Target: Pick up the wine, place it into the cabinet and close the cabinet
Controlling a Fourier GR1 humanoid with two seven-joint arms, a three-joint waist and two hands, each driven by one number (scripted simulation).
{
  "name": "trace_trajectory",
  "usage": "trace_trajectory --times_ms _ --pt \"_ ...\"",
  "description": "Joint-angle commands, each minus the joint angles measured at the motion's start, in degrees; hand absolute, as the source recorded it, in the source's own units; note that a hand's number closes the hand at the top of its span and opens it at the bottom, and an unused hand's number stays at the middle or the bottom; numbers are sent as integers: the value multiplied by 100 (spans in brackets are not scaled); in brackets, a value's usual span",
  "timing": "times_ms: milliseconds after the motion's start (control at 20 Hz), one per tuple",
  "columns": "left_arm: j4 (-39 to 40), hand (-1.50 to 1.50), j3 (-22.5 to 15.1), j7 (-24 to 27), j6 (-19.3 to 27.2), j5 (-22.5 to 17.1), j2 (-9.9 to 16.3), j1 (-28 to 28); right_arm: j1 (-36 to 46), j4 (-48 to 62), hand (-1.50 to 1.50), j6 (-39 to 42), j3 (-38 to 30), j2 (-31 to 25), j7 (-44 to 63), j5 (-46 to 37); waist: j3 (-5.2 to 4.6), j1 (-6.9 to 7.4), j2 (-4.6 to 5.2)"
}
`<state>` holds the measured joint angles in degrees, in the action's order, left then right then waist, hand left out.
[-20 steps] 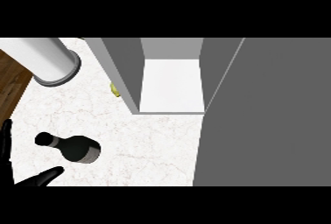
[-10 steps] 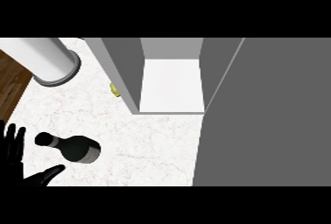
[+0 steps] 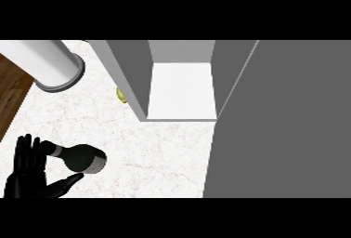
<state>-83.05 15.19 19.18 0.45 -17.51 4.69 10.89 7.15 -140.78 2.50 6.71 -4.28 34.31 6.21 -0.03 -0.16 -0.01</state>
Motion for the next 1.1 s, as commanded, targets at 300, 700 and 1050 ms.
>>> trace_trajectory --times_ms 300,700,1050 --pt "1939 -150 158 1222 -670 55 24 -400 -391 -565 -150 91 125 103 -25 148 1 -4 -2" --pt "3771 -150 390 2127 -1079 9 243 -1224 -144 -235 -150 110 181 167 -61 -11 0 2 2" --pt "4895 -150 527 2657 -1620 -210 192 -1821 -48 -265 -150 315 -704 -139 80 812 1 -19 8"
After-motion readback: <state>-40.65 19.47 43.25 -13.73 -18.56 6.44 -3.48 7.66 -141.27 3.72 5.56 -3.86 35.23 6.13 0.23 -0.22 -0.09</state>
